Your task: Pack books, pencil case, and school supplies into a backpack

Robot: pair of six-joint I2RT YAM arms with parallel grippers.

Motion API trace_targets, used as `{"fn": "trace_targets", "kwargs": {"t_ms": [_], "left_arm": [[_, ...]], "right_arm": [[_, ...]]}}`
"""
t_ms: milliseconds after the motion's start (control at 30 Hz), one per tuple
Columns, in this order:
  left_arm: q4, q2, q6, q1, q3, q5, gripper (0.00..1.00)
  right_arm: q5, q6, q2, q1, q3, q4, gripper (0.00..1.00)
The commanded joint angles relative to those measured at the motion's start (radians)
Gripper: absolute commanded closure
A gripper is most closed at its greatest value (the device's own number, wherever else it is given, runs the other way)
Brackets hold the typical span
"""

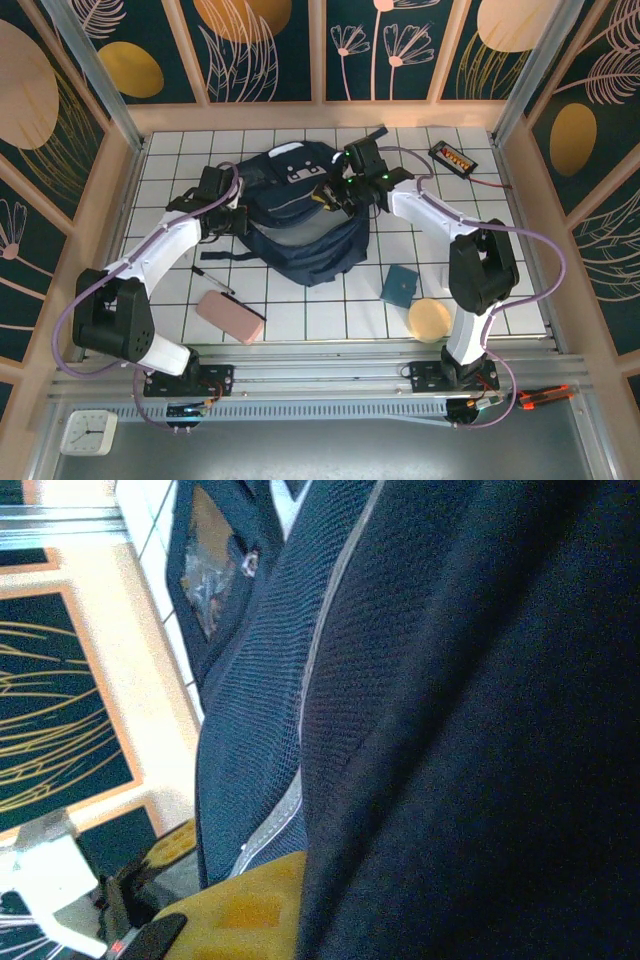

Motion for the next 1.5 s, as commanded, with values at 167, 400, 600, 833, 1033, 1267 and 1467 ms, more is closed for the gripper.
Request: {"fn": "trace_targets", "kwargs": {"t_ms": [167,400,600,833,1033,1267,1467], "left_arm": [[-0.054,-0.058,0.011,0.083,-0.017,-0.308,0.8],[-0.009,-0.196,0.027,0.096,0.006,-0.221,0.01],[0.068,-0.237,0.089,0.019,0.068,0.12,0.01],[0.317,-0.305,0.329,-0.202,-0.035,0.236,0.01],[0.322,-0.234,0.479,-0.276,-0.042,0.171,0.01],[0.337,-0.093,0.539,-0.332,0.01,0.004,0.01],[0.387,0.027,0.47,-0.336,0.084,-0.273,0.13]], "right_arm": [[0.035,-0.025,0.025,-0.052,0.11,-0.001,1.0],[0.027,-0.018,0.044,-0.046,0.151,0.013,1.0],[0.016,-0.006,0.058,-0.036,0.189,0.015,1.0],[0.002,-0.004,0.087,-0.039,0.273,-0.006,1.0],[-0.017,0.004,0.099,-0.034,0.288,-0.001,1.0],[-0.03,0.025,0.103,-0.03,0.283,0.022,1.0],[-0.04,0.03,0.099,-0.025,0.276,0.026,1.0]]}}
